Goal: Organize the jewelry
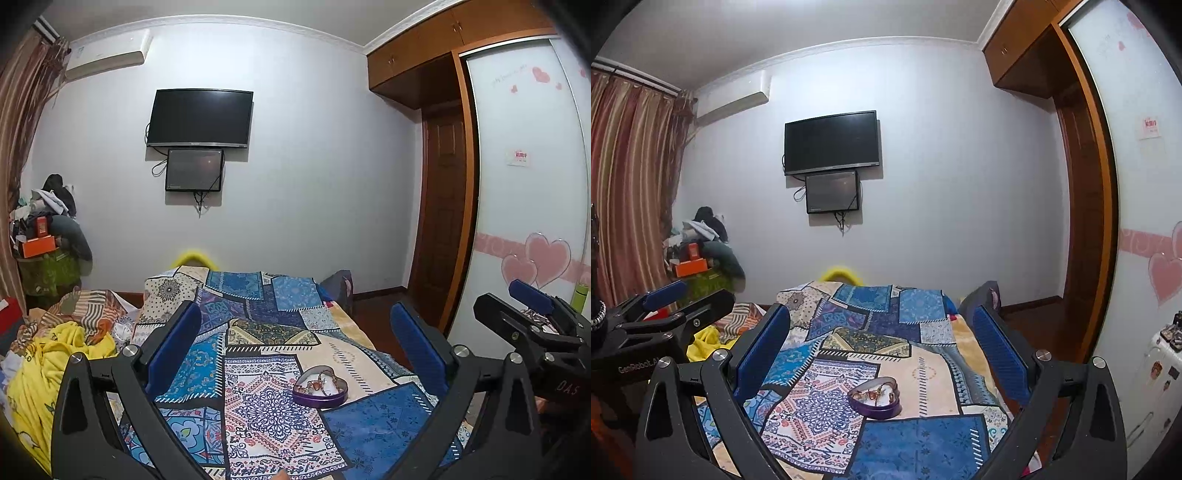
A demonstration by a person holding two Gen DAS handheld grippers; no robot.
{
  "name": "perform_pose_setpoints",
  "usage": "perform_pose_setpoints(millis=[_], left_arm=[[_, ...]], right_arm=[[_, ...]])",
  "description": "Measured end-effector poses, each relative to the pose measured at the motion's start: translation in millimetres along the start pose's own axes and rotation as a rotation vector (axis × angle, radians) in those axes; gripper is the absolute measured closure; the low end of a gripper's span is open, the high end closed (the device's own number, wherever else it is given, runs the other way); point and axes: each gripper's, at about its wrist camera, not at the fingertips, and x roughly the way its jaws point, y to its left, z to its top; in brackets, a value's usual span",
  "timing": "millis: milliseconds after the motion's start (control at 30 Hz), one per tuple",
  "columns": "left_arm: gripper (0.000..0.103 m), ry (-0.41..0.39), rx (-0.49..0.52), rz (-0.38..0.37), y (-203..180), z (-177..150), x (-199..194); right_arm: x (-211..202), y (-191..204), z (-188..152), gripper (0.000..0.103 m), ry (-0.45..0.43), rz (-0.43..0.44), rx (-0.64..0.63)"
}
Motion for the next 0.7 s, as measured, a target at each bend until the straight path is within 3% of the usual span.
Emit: perform_pose_setpoints(millis=[700], left_arm=[[0.0,0.006,0.022,-0.037,-7.2,-2.9,-0.6]], right_arm=[[2.8,-2.6,-1.0,0.004,0.001,-0.01,0.018]])
